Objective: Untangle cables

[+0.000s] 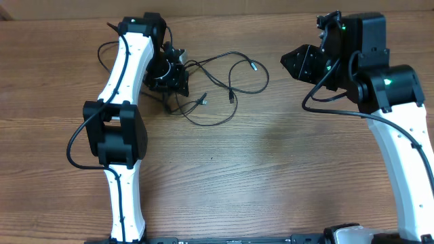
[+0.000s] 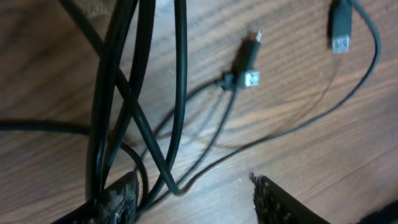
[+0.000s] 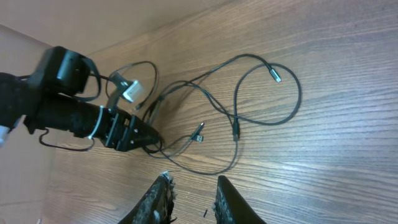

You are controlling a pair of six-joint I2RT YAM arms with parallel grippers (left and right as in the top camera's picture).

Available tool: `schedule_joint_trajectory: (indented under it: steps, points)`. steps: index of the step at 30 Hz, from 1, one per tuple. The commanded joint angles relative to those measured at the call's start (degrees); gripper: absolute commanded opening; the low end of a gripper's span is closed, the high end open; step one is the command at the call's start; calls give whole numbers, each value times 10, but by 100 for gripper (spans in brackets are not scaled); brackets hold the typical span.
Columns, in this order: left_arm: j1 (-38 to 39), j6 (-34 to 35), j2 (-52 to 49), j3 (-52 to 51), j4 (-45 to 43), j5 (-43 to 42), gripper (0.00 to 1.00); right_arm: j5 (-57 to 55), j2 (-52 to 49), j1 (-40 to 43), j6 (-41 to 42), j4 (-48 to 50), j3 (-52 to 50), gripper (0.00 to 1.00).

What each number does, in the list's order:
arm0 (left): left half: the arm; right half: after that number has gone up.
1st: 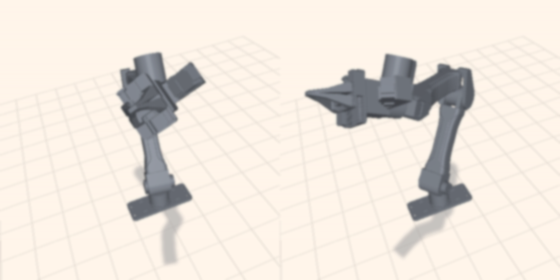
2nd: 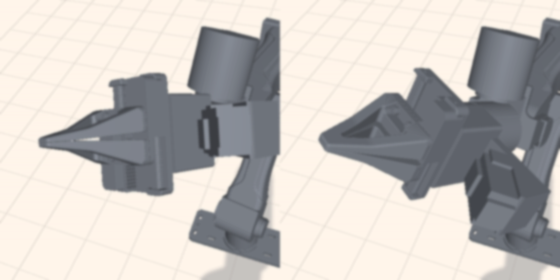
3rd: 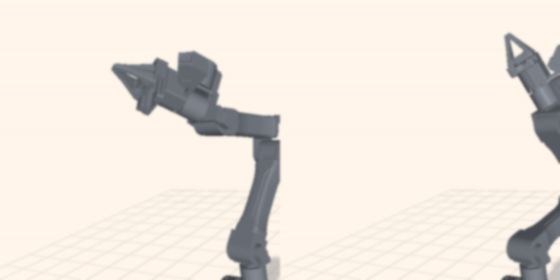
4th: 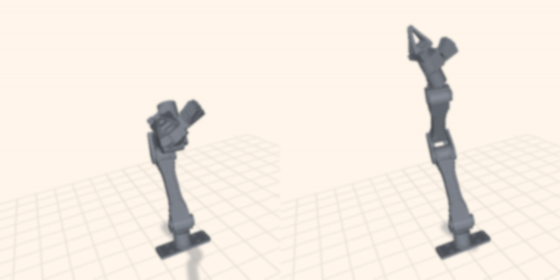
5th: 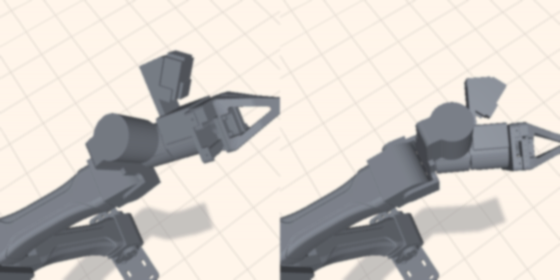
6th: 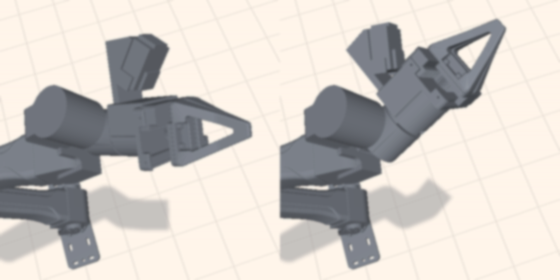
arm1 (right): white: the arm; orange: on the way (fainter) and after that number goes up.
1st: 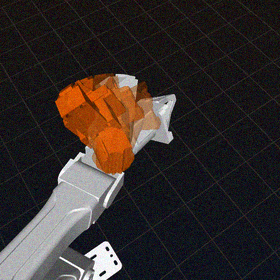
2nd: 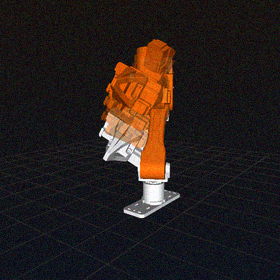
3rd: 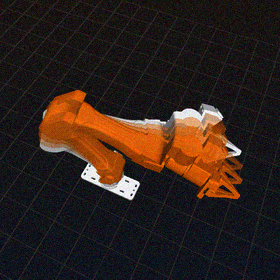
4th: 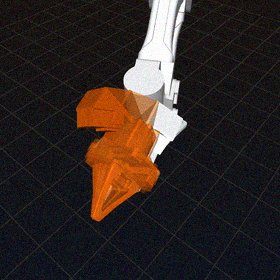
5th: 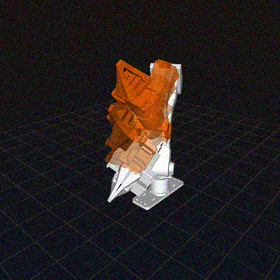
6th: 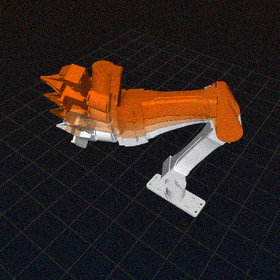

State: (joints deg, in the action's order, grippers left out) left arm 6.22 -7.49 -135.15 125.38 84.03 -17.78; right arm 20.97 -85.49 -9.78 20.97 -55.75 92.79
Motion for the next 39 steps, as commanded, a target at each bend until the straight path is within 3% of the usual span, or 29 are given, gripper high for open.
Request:
schedule_joint_trajectory:
  steps: [1, 7, 12, 17, 27, 32, 37, 39]
  points:
    - [-6, -3, 9, 19, 3, 2, 59, -3, -6, 2, -5, 1, 12, 22]
    - [-6, -40, 63, 47, 27, 7, 55, -4, -6, 2, -5, 5, 12, 22]
    - [-7, -41, 72, 37, 47, 60, 55, -4, -6, 2, -5, 5, 12, 23]
    - [-24, -13, 62, -24, -30, 62, 55, -4, -6, 2, -10, -1, 12, 23]
    - [-25, -10, 62, -121, -128, 62, 45, -4, -6, 2, -16, -6, 12, 26]
    - [-25, -10, 61, -136, -139, 57, 33, -4, -6, 2, -16, -8, 12, 26]
    - [-24, 7, 61, -159, -153, 57, 6, -4, -6, 2, -16, -12, 12, 27]
    - [-24, 17, 61, -160, -155, 54, 4, -4, -6, 2, -16, -12, 12, 27]
